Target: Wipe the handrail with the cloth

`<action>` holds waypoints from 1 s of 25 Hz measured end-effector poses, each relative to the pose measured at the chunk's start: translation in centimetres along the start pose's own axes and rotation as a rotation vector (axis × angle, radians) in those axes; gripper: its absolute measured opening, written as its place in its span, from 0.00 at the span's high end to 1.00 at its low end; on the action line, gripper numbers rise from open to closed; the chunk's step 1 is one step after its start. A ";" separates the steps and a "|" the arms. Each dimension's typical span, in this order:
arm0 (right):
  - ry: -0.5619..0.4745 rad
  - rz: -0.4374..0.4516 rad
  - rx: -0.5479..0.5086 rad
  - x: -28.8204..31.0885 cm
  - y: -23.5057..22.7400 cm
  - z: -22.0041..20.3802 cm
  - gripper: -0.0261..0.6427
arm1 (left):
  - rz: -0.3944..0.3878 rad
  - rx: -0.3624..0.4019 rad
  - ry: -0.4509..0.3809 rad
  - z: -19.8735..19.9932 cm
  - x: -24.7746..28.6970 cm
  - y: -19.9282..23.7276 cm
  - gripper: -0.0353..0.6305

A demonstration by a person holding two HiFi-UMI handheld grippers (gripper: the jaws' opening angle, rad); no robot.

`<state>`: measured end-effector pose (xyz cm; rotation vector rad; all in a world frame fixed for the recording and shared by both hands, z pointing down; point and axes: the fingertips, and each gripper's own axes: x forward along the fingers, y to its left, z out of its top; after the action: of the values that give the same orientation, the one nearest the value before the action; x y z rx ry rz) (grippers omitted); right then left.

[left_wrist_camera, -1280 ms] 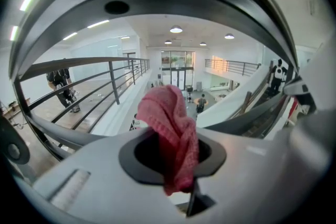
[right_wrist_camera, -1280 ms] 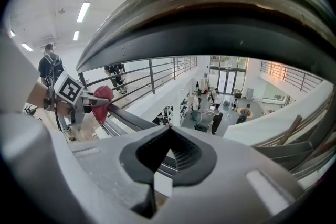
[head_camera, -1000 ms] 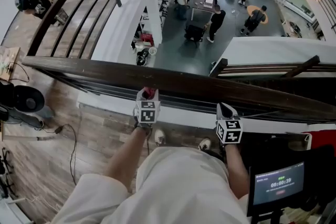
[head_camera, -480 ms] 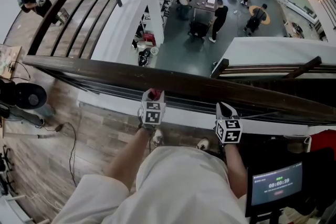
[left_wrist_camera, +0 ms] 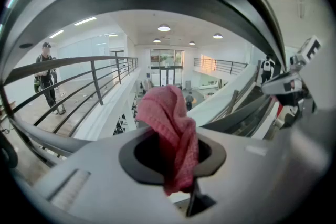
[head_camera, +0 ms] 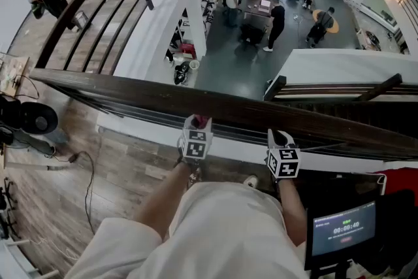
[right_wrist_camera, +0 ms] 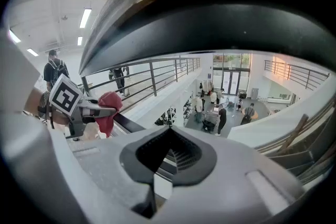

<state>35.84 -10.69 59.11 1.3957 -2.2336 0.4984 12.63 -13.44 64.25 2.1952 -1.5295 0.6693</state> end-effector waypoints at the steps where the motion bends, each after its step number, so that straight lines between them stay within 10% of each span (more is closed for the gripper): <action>1: 0.000 0.003 0.001 0.1 -0.1 0.0 0.96 | -0.001 0.003 -0.006 0.2 0.1 -0.3 0.82; 25: 0.028 0.112 -0.044 -1.3 -4.5 -1.4 0.96 | -0.075 -0.004 0.017 2.4 2.8 -12.0 0.82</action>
<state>40.62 -10.89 59.82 1.2394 -2.2952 0.5006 25.10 -12.89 63.44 2.2262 -1.4312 0.6587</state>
